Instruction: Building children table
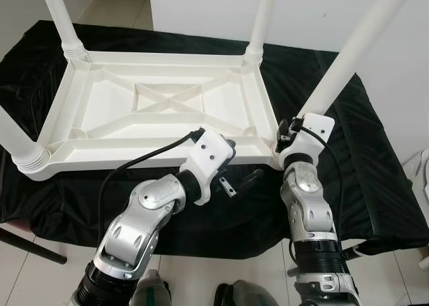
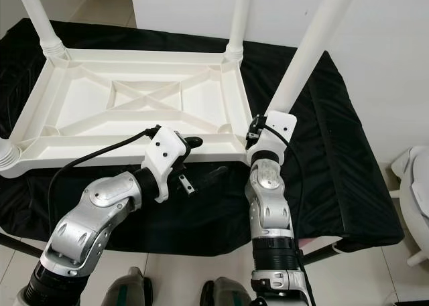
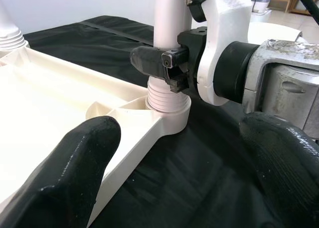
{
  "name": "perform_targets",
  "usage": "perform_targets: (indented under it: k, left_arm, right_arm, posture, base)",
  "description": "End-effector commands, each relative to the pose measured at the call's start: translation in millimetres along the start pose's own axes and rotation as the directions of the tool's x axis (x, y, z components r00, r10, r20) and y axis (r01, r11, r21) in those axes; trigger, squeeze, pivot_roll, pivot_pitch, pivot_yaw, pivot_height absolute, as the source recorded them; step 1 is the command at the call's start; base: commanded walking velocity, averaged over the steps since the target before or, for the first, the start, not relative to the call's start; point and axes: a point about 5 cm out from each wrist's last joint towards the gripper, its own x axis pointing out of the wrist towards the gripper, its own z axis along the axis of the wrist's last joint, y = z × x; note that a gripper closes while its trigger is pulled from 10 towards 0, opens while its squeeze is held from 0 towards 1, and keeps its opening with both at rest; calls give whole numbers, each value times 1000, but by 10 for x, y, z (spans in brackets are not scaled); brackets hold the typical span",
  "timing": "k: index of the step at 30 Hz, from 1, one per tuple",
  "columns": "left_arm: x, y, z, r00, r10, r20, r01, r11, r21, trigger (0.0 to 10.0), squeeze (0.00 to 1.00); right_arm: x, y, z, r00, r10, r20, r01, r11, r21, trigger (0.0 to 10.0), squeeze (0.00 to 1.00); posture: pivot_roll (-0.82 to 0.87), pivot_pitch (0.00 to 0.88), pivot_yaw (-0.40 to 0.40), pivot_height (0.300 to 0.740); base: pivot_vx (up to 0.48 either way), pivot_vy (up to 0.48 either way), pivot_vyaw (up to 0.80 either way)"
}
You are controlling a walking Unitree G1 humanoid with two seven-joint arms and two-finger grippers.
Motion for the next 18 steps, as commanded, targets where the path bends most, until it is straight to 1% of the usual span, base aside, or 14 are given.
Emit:
perform_targets:
  k: [1, 4, 9, 10, 11, 13, 14, 17, 18]
  left_arm:
    - [-5, -15, -8, 1000, 14, 0, -14, 1000, -2, 10000, 0]
    - [-5, -5, -7, 1000, 15, 0, -15, 1000, 2, 10000, 0]
    - [-4, 0, -4, 1000, 18, 2, -18, 1000, 3, 10000, 0]
    - [-3, -1, -4, 1000, 19, 2, -19, 1000, 2, 10000, 0]
    - [-2, -2, -4, 1000, 19, 2, -19, 1000, 1, 10000, 0]
    - [-2, -2, -4, 1000, 19, 2, -19, 1000, 1, 10000, 0]
    - [-2, -3, -5, 1000, 19, 1, -19, 1000, 1, 10000, 0]
    - [-2, -1, -5, 1000, 19, 1, -19, 1000, 1, 10000, 0]
    - [0, 3, -2, 1000, 19, 2, -19, 1000, 1, 10000, 0]
  right_arm:
    - [-41, -34, -91, 998, -14, -59, 13, 1000, -15, 10000, 0]
    - [-85, -5, -92, 998, -1, -68, -1, 999, -32, 10000, 0]
    - [-108, 40, -79, 998, 16, -65, -19, 999, -34, 10000, 0]
    - [-100, 48, -72, 997, 38, -60, -40, 999, -29, 10000, 192]
    - [-94, 53, -67, 997, 54, -58, -55, 998, -26, 10000, 1000]
    - [-94, 53, -67, 997, 54, -58, -55, 998, -26, 10000, 1000]
    - [-66, 65, -47, 989, 143, -42, -143, 990, -1, 10000, 1000]
    - [-49, 61, -37, 986, 163, -34, -163, 987, 0, 10000, 1000]
    - [-14, 47, -16, 978, 208, -25, -207, 978, 10, 10000, 1000]
  posture:
    - [17, 0, -66, 740]
    - [17, 0, -66, 740]
    - [15, 0, -67, 740]
    - [16, 0, -68, 740]
    - [16, 0, -68, 740]
    - [16, 0, -68, 740]
    - [16, 9, -70, 740]
    - [16, 9, -70, 740]
    - [13, 14, -71, 740]
  base:
    - [0, 0, 0]
    - [0, 0, 0]
    - [0, 0, 0]
    - [0, 0, 0]
    - [0, 0, 0]
    - [0, 0, 0]
    - [0, 0, 0]
    - [0, 0, 0]
    - [0, 0, 0]
